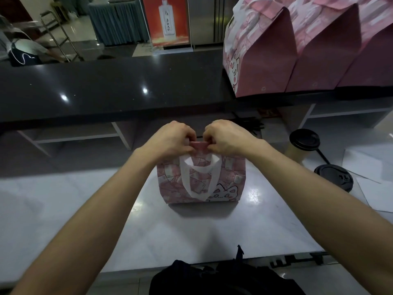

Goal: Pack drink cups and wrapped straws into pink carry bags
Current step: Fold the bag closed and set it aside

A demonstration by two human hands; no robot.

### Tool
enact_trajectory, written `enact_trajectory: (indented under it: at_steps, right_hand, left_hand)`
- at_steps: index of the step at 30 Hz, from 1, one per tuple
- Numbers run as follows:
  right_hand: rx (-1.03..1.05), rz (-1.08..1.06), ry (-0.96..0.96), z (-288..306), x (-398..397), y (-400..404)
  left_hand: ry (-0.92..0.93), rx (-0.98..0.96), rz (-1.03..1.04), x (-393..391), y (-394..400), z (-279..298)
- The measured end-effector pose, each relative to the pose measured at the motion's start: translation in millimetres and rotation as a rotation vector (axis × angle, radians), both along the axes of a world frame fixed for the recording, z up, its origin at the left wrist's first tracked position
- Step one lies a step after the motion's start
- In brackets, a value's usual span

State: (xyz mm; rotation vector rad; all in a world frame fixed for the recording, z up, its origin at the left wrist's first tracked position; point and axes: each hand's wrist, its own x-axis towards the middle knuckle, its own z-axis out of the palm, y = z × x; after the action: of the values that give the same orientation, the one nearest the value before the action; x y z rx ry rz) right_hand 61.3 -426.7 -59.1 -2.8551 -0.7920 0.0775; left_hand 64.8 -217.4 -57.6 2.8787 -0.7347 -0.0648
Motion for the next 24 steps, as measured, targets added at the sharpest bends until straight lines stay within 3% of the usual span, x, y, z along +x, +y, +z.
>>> enact_trajectory:
  at_steps: [5, 10, 12, 15, 17, 19, 24]
  right_hand:
    - [0.048, 0.064, -0.096, -10, -1, 0]
    - [0.038, 0.068, -0.061, -11, -2, -2]
    - [0.063, 0.006, 0.000, -8, -2, -13]
    - [0.335, -0.131, 0.068, -1, -9, -49]
    - [0.334, -0.178, 0.083, -1, -15, -71]
    - [0.241, -0.212, 0.107, -5, -16, -82]
    - [0.177, -0.196, 0.007, -18, -15, -67]
  left_hand:
    - [-0.102, -0.072, -0.011, -6, 3, -13]
    - [-0.118, -0.072, -0.043, -8, 3, -17]
    - [-0.062, -0.103, -0.026, -6, 11, -18]
    - [0.153, -0.323, 0.053, -5, 42, -7]
    - [0.272, -0.389, 0.102, -5, 67, 4]
    - [0.280, -0.300, 0.126, -3, 81, 8]
    - [0.049, -0.108, 0.156, 0, 75, -7]
